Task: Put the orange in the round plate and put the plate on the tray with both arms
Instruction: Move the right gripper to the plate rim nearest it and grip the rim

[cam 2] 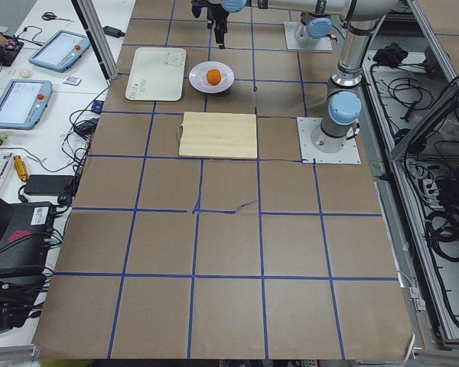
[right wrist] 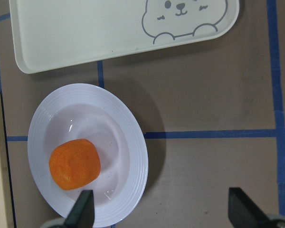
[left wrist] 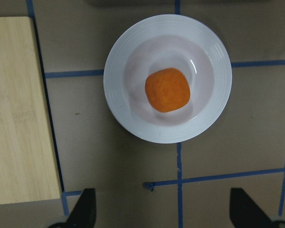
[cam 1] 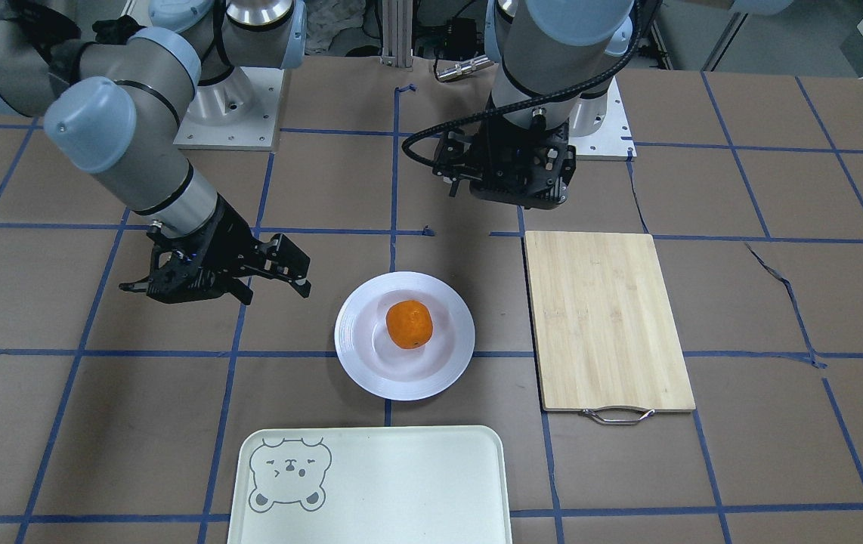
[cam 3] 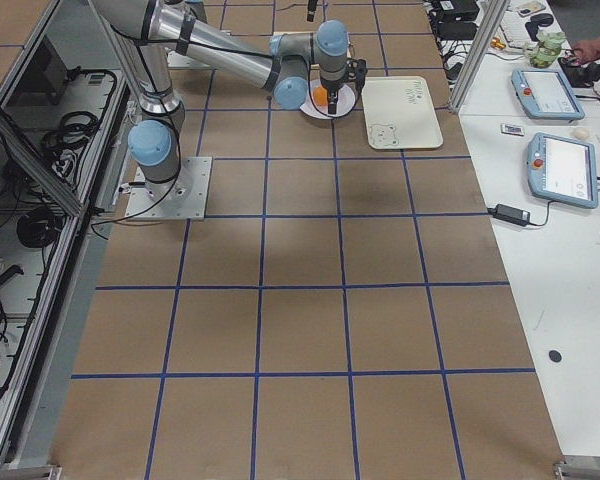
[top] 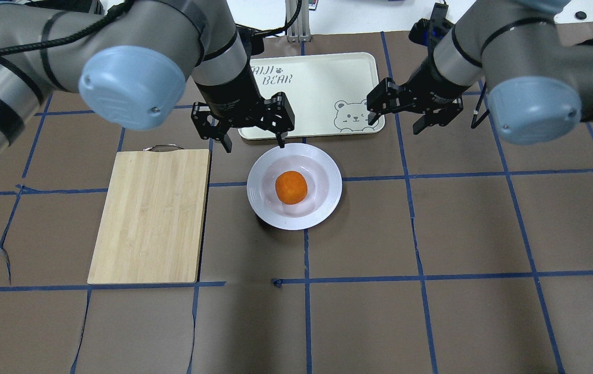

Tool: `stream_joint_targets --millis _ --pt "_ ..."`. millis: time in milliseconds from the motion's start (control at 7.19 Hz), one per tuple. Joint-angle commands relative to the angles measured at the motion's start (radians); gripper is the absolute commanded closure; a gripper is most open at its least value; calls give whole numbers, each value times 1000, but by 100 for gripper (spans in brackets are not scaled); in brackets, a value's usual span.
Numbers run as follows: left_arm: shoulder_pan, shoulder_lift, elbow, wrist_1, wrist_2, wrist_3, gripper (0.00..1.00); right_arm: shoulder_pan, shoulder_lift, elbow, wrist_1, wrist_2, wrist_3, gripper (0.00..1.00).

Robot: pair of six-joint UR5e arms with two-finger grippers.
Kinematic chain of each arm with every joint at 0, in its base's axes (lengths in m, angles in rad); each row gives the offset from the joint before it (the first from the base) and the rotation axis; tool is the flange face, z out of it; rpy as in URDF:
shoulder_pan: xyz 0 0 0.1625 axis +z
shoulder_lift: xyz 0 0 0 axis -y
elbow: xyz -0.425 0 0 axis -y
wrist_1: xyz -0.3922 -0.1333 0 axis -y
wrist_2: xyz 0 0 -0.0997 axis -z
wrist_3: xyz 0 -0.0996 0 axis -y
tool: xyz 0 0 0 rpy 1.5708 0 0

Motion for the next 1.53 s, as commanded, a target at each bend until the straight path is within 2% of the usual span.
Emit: stream_joint_targets --millis 0,278,557,835,1252,1391 --pt "75 59 -18 -13 22 69 0 26 84 108 -262 65 101 0" --pt "93 71 -26 30 21 69 0 47 170 111 -337 124 141 0" --pt "97 69 -46 122 22 78 0 90 192 111 -367 121 181 0" --pt "97 71 -48 127 25 80 0 98 213 111 -367 116 179 0" --pt "100 65 -41 124 24 81 0 101 243 111 -367 124 192 9" --pt "100 63 -43 124 25 83 0 107 249 110 -368 124 193 9"
